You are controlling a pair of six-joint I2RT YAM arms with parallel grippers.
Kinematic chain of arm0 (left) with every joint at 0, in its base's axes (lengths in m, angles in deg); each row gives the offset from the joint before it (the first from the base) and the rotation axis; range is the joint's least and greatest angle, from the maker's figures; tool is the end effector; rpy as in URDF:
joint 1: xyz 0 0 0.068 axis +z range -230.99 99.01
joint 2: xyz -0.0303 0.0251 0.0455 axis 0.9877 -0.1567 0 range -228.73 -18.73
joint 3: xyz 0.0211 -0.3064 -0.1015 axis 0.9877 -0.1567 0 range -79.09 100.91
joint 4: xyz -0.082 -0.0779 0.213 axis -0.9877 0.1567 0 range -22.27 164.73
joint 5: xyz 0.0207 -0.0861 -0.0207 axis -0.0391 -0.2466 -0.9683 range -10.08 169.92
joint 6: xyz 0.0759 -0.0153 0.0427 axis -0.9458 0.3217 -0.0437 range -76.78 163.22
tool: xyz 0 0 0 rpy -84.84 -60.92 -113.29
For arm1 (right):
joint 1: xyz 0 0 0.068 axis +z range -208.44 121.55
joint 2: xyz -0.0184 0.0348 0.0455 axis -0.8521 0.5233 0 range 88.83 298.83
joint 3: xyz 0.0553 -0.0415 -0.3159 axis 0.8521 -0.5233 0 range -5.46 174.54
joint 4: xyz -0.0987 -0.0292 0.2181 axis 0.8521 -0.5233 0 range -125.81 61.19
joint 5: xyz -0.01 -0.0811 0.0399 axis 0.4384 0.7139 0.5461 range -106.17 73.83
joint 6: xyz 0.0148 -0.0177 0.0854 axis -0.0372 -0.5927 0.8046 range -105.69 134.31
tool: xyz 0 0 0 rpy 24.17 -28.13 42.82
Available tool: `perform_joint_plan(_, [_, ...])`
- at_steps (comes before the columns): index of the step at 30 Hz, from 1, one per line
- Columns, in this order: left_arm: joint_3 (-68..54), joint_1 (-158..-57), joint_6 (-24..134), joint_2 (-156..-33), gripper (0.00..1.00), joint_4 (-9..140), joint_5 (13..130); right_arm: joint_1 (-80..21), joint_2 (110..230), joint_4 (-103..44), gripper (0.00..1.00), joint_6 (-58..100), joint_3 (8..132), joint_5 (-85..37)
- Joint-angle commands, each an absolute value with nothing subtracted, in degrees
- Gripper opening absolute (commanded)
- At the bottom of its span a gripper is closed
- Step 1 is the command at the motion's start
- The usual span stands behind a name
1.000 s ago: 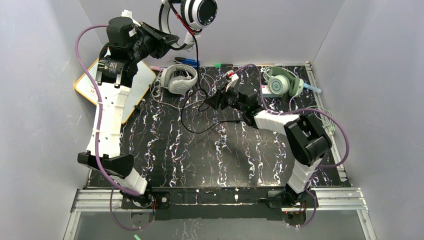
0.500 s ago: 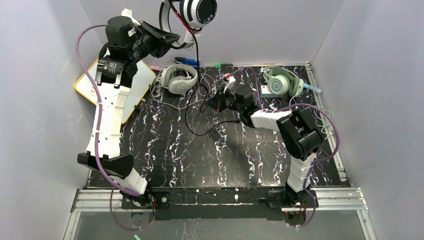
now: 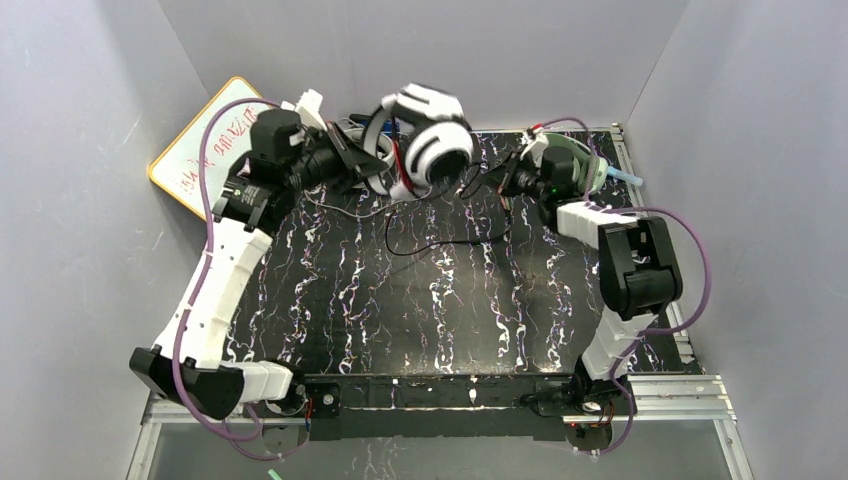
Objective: Wrap the headphones
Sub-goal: Wrap the headphones cable around the headphones.
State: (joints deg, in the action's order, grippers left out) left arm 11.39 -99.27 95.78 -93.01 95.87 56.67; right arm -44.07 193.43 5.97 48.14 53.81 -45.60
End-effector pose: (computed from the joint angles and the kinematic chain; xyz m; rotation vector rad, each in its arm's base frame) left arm 0.2514 -0.1159 0.5072 -0.2589 1.9233 -1.2203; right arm 0.4160 0.1465 0.2766 -0.0837 1.8520 1.0488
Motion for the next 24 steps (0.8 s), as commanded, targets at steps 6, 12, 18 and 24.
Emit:
perform_joint_plan(6, [6.83,-109.19,63.0,-85.35,0.0,109.04,68.51,-51.03,184.82,-16.26,0.01,41.07,71.1,-49.22])
perform_joint_plan(12, [1.3,-116.15,48.07,-83.61,0.0,112.91,80.79,-51.17,184.91,-29.61,0.01,38.44,82.74,-54.27])
perform_joint_plan(18, [-2.23,-120.62,36.96,-85.35,0.0,115.59,101.3,-51.19,184.29,-39.22,0.01,40.39,89.67,-59.33])
perform_joint_plan(24, [-3.67,-123.27,31.6,-87.24,0.0,114.21,102.83,-51.12,182.92,-44.34,0.01,41.85,91.66,-61.49])
